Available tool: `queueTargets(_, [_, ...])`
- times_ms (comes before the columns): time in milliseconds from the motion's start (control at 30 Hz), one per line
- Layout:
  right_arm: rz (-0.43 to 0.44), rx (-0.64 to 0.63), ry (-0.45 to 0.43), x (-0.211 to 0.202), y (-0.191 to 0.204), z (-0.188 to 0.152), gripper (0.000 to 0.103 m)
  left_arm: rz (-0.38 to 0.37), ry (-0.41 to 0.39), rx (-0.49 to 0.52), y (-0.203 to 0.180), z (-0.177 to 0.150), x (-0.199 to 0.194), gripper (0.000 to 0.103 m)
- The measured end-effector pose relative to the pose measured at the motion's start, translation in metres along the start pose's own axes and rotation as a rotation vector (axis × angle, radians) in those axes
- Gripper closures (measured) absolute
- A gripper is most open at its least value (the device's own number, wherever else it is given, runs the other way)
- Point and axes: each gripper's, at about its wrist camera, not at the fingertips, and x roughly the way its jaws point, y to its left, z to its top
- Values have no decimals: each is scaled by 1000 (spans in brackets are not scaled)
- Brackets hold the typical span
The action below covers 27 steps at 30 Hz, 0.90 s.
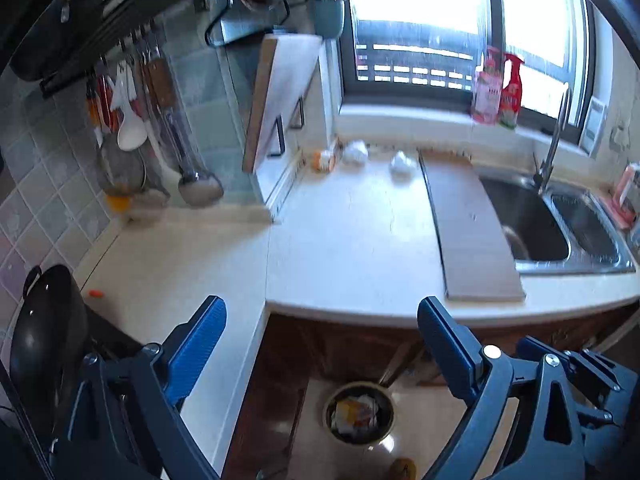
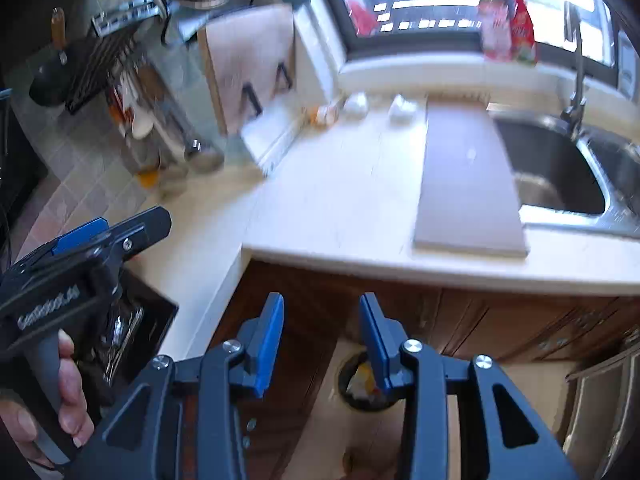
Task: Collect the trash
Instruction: 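Raise both open tools back up toward the counter, then grasp a crumpled plastic bag with the right tool while the left tool grasps another bag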
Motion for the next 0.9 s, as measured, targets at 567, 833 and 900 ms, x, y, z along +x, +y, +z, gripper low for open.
queueTargets(567, [94,205,-107,24,-62,149,51,91,-32,88,-35,111,114,6])
queueTargets(833, [135,311,-16,145,-116,270,50,194,9,126,-61,194,220,6])
queueTargets(900, [138,333,0,176,-132,293,50,223,30,129,-68,214,250,6])
